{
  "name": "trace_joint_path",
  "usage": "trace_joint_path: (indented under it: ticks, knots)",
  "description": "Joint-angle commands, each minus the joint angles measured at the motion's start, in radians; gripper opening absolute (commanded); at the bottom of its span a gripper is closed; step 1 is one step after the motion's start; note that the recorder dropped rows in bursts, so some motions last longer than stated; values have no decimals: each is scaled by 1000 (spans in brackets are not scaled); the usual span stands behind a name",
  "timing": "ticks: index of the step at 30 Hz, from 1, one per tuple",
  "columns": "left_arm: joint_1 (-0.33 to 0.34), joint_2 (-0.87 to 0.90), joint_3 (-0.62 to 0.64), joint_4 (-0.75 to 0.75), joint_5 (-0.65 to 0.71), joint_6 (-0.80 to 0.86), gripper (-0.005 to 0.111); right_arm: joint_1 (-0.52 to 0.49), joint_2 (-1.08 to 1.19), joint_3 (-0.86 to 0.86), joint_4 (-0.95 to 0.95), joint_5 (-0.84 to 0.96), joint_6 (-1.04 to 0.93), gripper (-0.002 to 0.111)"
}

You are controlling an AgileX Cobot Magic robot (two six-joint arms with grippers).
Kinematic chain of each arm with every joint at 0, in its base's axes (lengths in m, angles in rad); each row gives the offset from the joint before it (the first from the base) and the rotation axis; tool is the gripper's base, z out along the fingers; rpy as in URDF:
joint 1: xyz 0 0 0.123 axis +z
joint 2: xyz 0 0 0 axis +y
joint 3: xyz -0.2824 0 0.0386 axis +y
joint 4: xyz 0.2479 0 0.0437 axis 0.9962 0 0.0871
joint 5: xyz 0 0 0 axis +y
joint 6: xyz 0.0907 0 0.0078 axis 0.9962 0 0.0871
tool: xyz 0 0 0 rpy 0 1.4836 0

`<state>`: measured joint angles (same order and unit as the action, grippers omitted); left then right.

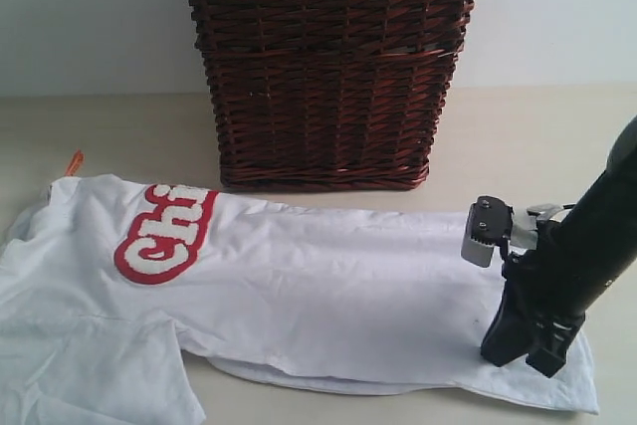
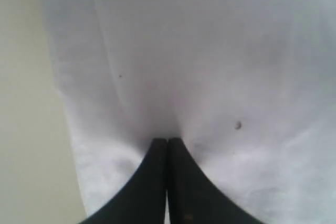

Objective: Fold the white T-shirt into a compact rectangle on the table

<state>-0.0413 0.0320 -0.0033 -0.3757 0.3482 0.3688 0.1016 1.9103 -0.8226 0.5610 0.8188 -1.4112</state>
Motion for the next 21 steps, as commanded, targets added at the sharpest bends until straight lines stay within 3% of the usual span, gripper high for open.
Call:
trace_joint_path:
  ticks: [1,5,12,17,21]
  knots:
    - [3,-7,3,-3,-2,-4,4,-8,51,15,-447,-208,195,0]
    - [3,-7,3,-3,-2,-4,4,-24,58,15,-659,-234,375,0]
    - [3,-7,3,-3,-2,-4,4,-103,54,15,-857,-299,626,0]
    - [3,-7,3,-3,-2,-6,4,-115,-26,15,-838,-309,630,0]
    - [3,-7,3,-3,-2,-6,4,-113,-153,15,-679,-370,474,0]
